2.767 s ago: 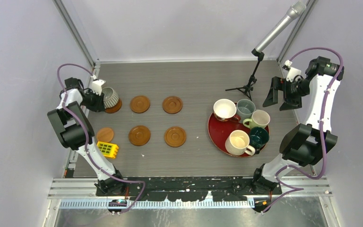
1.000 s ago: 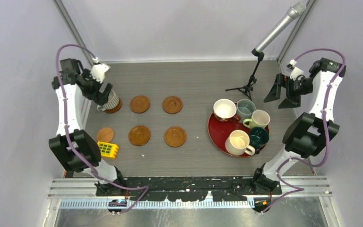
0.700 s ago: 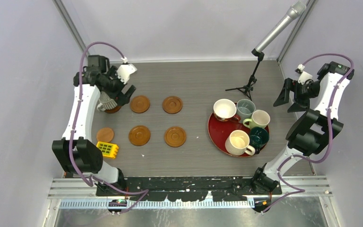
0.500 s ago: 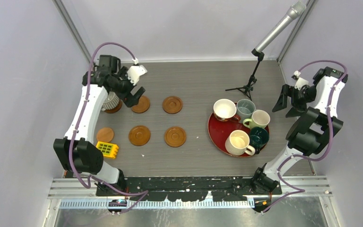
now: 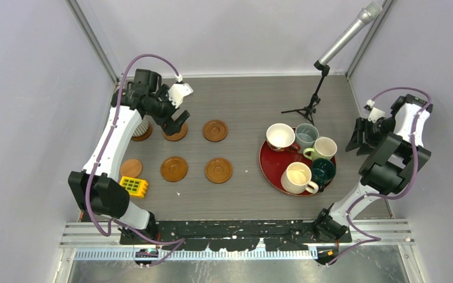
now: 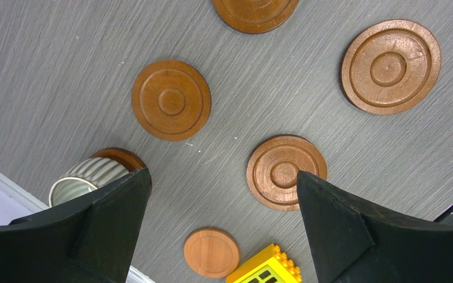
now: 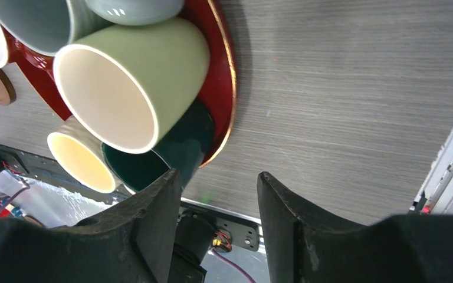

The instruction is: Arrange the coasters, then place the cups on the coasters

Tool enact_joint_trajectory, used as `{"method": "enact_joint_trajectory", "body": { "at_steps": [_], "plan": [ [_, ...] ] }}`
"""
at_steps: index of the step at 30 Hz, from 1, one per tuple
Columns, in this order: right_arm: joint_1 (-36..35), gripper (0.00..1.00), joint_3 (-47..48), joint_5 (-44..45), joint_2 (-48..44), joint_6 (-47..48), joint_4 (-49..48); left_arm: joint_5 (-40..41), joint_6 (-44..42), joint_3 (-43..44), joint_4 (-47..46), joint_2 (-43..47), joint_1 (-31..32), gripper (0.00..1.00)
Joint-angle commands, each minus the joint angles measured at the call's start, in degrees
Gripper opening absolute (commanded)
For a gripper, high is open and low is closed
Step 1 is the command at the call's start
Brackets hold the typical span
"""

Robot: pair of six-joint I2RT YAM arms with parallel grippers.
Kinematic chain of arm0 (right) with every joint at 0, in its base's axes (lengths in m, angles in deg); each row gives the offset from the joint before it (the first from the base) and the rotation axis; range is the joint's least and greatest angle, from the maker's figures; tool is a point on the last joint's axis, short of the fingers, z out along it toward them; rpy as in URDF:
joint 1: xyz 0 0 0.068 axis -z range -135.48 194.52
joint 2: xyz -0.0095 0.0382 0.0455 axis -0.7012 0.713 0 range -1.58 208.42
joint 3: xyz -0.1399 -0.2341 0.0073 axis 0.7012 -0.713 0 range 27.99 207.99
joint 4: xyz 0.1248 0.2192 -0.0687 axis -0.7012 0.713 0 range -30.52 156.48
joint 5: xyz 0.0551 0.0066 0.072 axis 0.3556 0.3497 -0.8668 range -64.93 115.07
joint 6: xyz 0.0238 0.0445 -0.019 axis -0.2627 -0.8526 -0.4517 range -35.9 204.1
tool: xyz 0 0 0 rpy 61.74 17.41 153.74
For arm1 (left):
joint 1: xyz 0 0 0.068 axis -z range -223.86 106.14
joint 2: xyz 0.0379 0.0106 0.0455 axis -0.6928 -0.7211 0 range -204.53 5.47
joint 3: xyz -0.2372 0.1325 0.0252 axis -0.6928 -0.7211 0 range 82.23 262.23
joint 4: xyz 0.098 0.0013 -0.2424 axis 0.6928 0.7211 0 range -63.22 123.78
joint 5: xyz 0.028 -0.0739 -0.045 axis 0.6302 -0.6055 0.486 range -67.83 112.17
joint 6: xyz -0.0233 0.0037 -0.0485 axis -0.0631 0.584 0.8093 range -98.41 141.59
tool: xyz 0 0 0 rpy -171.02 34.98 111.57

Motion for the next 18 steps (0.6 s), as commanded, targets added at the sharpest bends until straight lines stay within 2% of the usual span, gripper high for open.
{"method": "enact_joint_trajectory", "body": {
  "at_steps": [1,6,18],
  "plan": [
    [2.50,0.54,-1.10,-1.59,0.64,4.52,1.04,0.42,1.87,0.99,-0.91,1.16,0.64,0.97],
    [1.12,0.50,-5.05,-3.44,2.84,1.36,-3.29,0.37,2.54,0.17,-1.59,1.13,1.25,0.97],
    [-3.51,0.50,-9.21,-2.93,7.67,-0.79,-9.08,0.81,4.08,-0.56,-2.35,0.55,3.20,0.97]
  ]
}}
